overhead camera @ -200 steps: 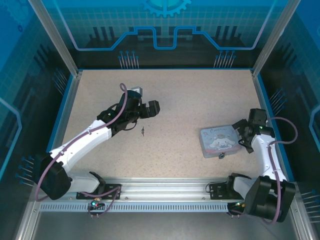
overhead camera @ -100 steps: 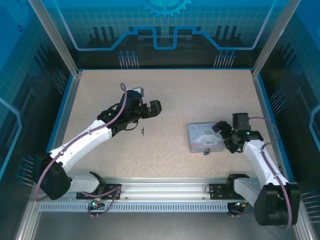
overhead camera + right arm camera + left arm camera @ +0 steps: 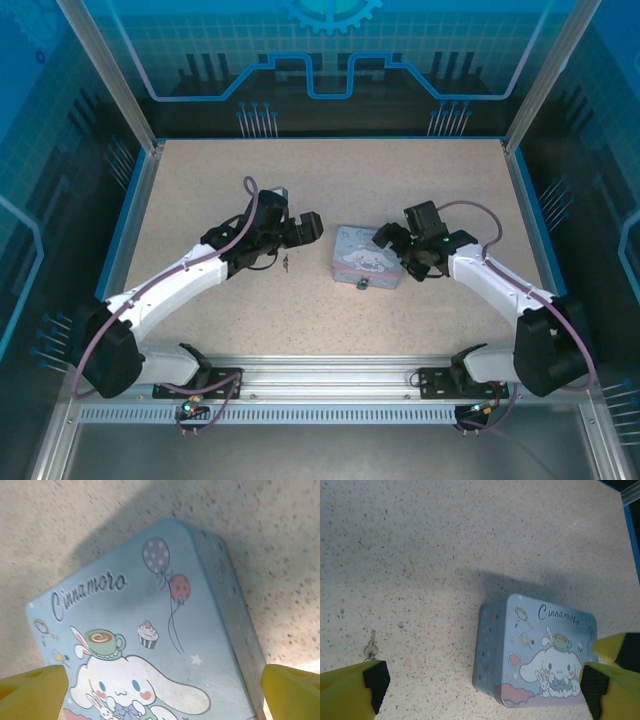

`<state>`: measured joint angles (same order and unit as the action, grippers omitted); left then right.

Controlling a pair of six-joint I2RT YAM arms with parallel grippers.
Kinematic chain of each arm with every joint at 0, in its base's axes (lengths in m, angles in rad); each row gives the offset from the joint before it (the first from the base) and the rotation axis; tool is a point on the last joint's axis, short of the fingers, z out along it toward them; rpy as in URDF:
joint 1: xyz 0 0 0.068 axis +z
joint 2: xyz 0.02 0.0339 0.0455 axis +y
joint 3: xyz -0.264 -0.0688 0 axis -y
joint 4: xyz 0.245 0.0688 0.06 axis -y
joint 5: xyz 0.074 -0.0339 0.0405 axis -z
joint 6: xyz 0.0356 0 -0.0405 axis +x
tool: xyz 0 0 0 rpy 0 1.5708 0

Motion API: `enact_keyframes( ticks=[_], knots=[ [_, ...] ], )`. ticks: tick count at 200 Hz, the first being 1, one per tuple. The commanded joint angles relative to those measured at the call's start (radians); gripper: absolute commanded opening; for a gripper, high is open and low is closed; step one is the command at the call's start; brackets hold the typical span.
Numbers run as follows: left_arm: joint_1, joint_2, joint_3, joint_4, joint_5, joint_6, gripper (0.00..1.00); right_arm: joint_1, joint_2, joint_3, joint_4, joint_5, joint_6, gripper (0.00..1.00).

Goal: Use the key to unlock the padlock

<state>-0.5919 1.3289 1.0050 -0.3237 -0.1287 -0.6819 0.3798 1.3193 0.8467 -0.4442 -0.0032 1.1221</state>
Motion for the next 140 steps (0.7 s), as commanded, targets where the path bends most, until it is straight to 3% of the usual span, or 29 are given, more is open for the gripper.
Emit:
enact_keyframes(
  ticks=[1, 67, 140],
  knots=[
    [-0.008, 0.032, -0.031, 0.042, 0.043, -0.018, 0.99, 0.006, 0.018, 0.015, 0.027, 0.013, -0.014, 1.00],
    [-0.007, 0.078, -0.113, 0.203, 0.134, -0.136, 0.99, 0.024, 0.129, 0.026, 0.177, -0.103, 0.119, 1.00],
    [-0.007, 0.173, -0.107, 0.308, 0.170, -0.223, 0.99, 0.039, 0.287, 0.168, 0.191, -0.105, 0.209, 1.00]
  ],
)
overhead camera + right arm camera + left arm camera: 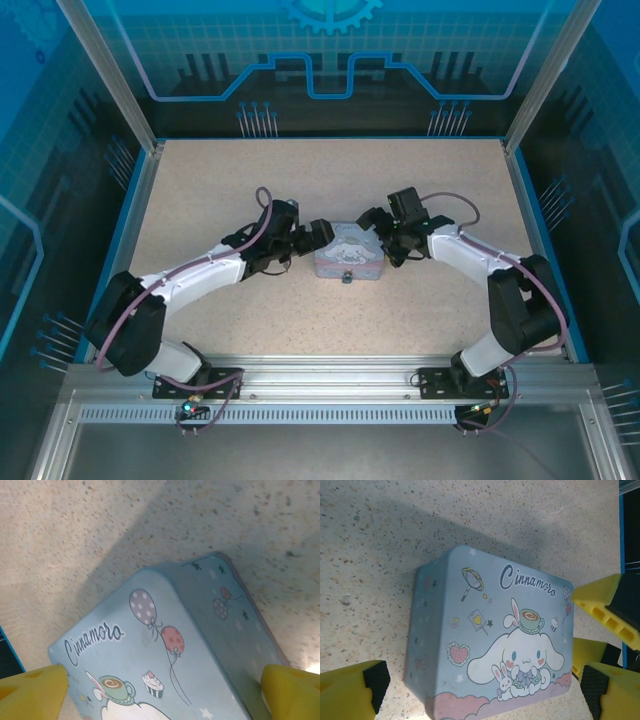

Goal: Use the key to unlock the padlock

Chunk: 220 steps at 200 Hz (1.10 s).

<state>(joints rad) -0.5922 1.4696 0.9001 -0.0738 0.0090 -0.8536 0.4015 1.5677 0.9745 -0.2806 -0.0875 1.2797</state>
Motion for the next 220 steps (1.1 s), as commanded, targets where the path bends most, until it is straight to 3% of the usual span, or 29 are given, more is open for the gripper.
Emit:
enact_keyframes(
  ticks=[1, 136, 220],
  knots=[
    [-0.007, 0.033, -0.003, 0.059, 0.032, -0.051, 0.99, 0.017, 0.039, 0.042, 0.028, -0.021, 0.053, 1.00],
    [-0.007, 0.152, 0.080, 0.092, 0.038, -0.071, 0.99, 0.026, 0.094, 0.082, 0.031, -0.035, 0.099, 1.00],
    [-0.001, 0.108, 0.047, 0.069, -0.004, -0.060, 0.99, 0.017, 0.086, 0.102, -0.016, 0.006, 0.050, 1.00]
  ],
)
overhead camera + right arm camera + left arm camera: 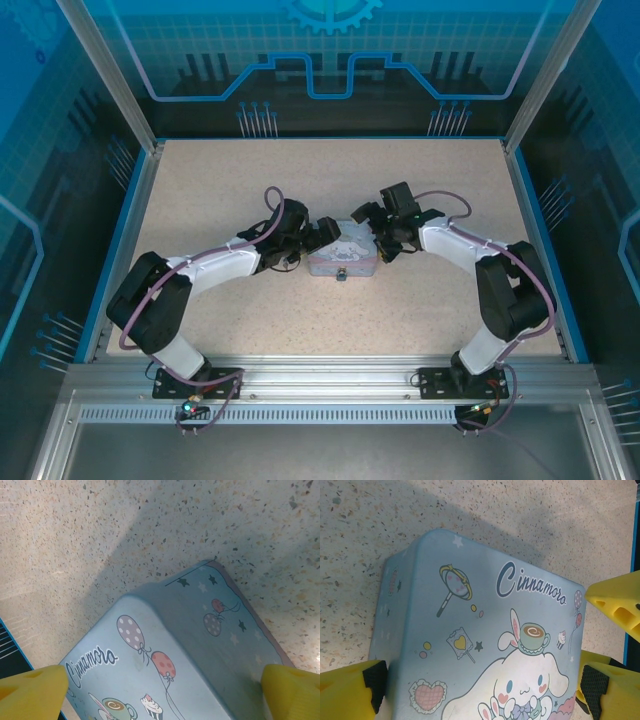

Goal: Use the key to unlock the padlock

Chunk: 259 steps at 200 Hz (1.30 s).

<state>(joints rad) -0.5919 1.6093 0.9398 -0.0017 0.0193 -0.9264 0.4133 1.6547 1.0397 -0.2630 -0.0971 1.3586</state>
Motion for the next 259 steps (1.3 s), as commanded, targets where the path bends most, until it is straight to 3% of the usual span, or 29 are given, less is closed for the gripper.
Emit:
enact_keyframes(
  ticks=[1, 63, 88, 125, 140, 183, 201, 230, 259],
  knots=[
    [0.000, -0.033, 0.008, -0.004, -0.015, 0.014, 0.99, 0.005, -0.002, 0.037, -0.035, 0.018, -0.031, 1.00],
    [0.071, -0.216, 0.038, -0.200, -0.080, 0.170, 0.99, -0.041, -0.148, 0.043, -0.154, 0.136, -0.191, 1.00],
    [0.094, -0.272, 0.072, -0.354, -0.123, 0.285, 0.99, -0.053, -0.194, 0.071, -0.218, 0.170, -0.353, 1.00],
    [0.101, -0.282, 0.094, -0.522, -0.291, 0.345, 0.99, -0.051, -0.321, -0.004, -0.190, 0.183, -0.524, 1.00],
    [0.101, -0.264, 0.103, -0.555, -0.303, 0.370, 0.99, -0.046, -0.370, -0.039, -0.168, 0.158, -0.583, 1.00],
    [0.096, -0.132, 0.151, -0.651, -0.271, 0.409, 0.99, -0.037, -0.457, -0.066, -0.274, 0.258, -0.696, 1.00],
    [0.087, -0.076, 0.160, -0.660, -0.260, 0.411, 0.99, -0.038, -0.523, -0.130, -0.219, 0.291, -0.711, 1.00],
    [0.074, 0.017, 0.190, -0.676, -0.263, 0.420, 0.99, -0.036, -0.635, -0.239, -0.111, 0.243, -0.719, 1.00],
    [0.072, 0.099, 0.232, -0.705, -0.277, 0.435, 0.94, -0.023, -0.601, -0.202, -0.214, 0.250, -0.687, 1.00]
  ],
)
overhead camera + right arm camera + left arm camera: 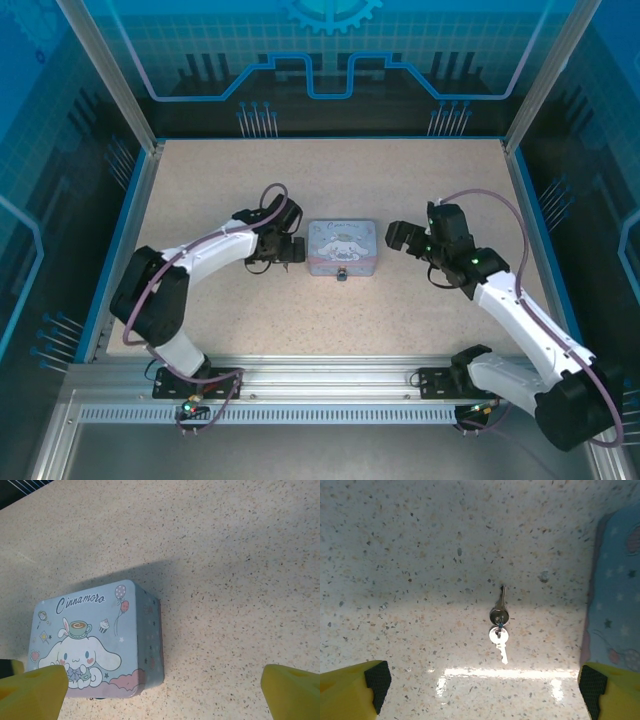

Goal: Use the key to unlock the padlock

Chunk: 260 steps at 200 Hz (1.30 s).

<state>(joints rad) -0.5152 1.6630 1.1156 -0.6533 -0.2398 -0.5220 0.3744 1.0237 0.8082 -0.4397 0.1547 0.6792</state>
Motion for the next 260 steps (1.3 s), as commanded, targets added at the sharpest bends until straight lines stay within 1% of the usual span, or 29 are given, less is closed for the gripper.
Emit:
enact_keyframes(
  ticks=[1, 13, 35, 54, 63, 90, 103, 125, 137, 156, 205, 232, 260],
  knots=[
    [-0.005, 0.047, 0.058, -0.054, -0.018, 0.031, 0.93, 0.017, 0.034, 0.029, -0.038, -0.008, -0.009, 1.00],
    [-0.003, 0.068, 0.070, -0.059, -0.011, 0.032, 0.90, 0.019, 0.073, 0.025, -0.021, -0.077, -0.027, 1.00],
    [-0.004, 0.101, 0.080, -0.056, 0.002, 0.037, 0.80, 0.032, 0.107, -0.031, 0.089, -0.226, -0.014, 1.00],
    [-0.004, 0.132, 0.091, -0.057, -0.002, 0.043, 0.72, 0.064, 0.130, -0.058, 0.150, -0.294, 0.016, 0.99],
    [-0.005, 0.148, 0.095, -0.058, -0.001, 0.042, 0.71, 0.086, 0.139, -0.065, 0.173, -0.308, 0.027, 0.98],
    [-0.004, 0.187, 0.095, -0.045, 0.007, 0.036, 0.67, 0.158, 0.160, -0.058, 0.198, -0.296, 0.033, 0.93],
    [-0.005, 0.207, 0.102, -0.045, 0.007, 0.037, 0.62, 0.187, 0.169, -0.053, 0.205, -0.279, 0.038, 0.92],
    [-0.005, 0.229, 0.112, -0.043, 0.008, 0.042, 0.59, 0.216, 0.190, -0.040, 0.208, -0.259, 0.043, 0.92],
    [-0.005, 0.237, 0.113, -0.041, 0.011, 0.042, 0.55, 0.227, 0.200, -0.033, 0.207, -0.250, 0.045, 0.92],
    [-0.004, 0.247, 0.114, -0.037, 0.017, 0.036, 0.53, 0.240, 0.215, -0.022, 0.199, -0.233, 0.045, 0.92],
    [-0.004, 0.264, 0.104, -0.021, 0.017, 0.037, 0.39, 0.259, 0.253, -0.003, 0.197, -0.227, 0.049, 0.92],
    [-0.003, 0.274, 0.104, -0.014, 0.014, 0.041, 0.36, 0.272, 0.267, 0.008, 0.196, -0.225, 0.046, 0.92],
    [0.000, 0.288, 0.106, 0.000, 0.012, 0.054, 0.25, 0.288, 0.281, 0.019, 0.194, -0.222, 0.045, 0.92]
  ],
)
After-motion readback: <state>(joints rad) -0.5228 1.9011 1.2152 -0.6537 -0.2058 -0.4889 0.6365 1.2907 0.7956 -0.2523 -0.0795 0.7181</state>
